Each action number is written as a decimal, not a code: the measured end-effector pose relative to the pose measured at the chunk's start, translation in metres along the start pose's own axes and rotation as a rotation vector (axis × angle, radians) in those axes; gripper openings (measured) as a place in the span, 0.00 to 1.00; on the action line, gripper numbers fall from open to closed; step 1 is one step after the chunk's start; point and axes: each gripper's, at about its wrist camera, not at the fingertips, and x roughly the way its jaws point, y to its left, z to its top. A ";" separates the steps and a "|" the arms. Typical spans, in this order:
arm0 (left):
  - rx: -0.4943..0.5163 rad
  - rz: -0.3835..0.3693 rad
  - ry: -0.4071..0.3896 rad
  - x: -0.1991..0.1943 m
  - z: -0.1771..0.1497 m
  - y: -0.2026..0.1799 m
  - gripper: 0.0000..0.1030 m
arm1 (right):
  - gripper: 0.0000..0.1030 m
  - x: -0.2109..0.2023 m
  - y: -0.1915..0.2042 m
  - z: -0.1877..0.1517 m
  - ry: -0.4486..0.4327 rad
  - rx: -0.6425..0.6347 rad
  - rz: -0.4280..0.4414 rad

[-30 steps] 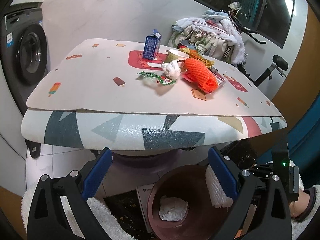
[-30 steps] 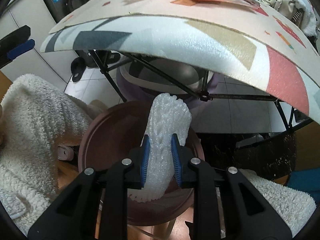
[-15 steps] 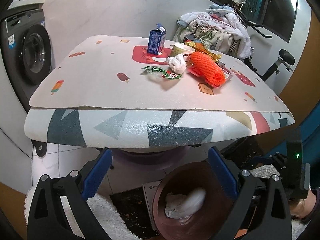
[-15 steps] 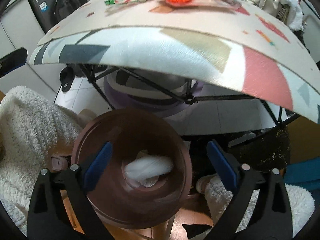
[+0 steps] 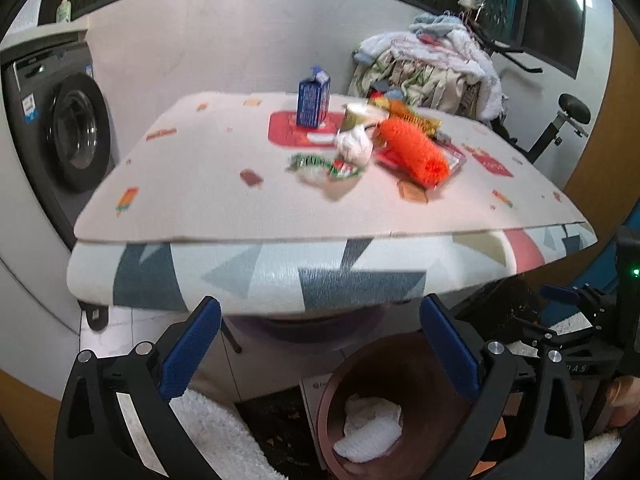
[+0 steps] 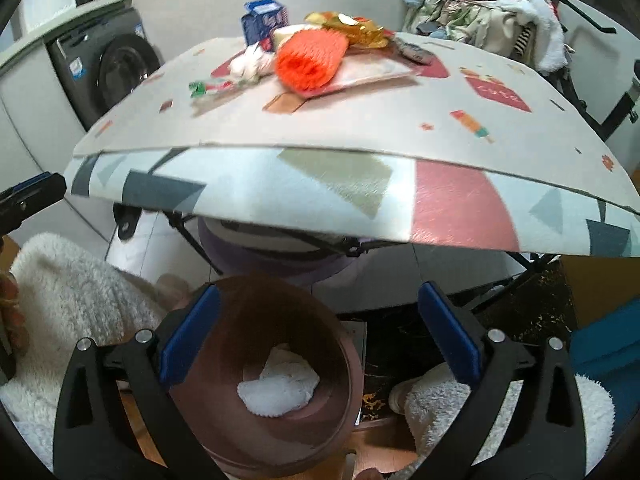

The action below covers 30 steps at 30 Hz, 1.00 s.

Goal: Collect trash
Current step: 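Grasp the orange foam net with the right tool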

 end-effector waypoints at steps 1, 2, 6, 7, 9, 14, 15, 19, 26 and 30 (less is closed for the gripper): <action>0.007 -0.002 -0.028 -0.005 0.003 -0.001 0.94 | 0.95 -0.001 -0.003 0.001 -0.008 0.006 0.009; 0.015 -0.003 -0.052 -0.009 0.007 -0.001 0.94 | 0.95 -0.004 -0.006 0.004 -0.018 0.015 0.015; 0.059 -0.003 -0.096 -0.017 0.026 -0.002 0.94 | 0.95 -0.012 -0.018 0.015 -0.042 0.039 0.027; 0.063 -0.003 -0.099 -0.018 0.031 -0.002 0.94 | 0.95 -0.013 -0.019 0.018 -0.048 0.038 0.034; 0.068 -0.014 -0.114 -0.019 0.042 0.001 0.94 | 0.95 -0.019 -0.021 0.027 -0.067 0.029 0.038; 0.068 -0.087 -0.138 -0.018 0.067 0.009 0.94 | 0.95 -0.025 -0.023 0.050 -0.065 -0.004 0.035; 0.074 -0.081 -0.138 -0.017 0.071 0.010 0.94 | 0.95 -0.025 -0.023 0.053 -0.067 -0.010 0.026; 0.088 -0.056 -0.137 -0.013 0.087 0.011 0.94 | 0.95 -0.030 -0.022 0.072 -0.097 -0.056 -0.035; 0.082 0.009 -0.107 -0.001 0.101 0.018 0.94 | 0.94 -0.028 -0.031 0.099 -0.107 -0.032 -0.057; 0.069 0.042 -0.101 0.006 0.100 0.028 0.94 | 0.94 -0.020 -0.039 0.108 -0.101 0.002 -0.051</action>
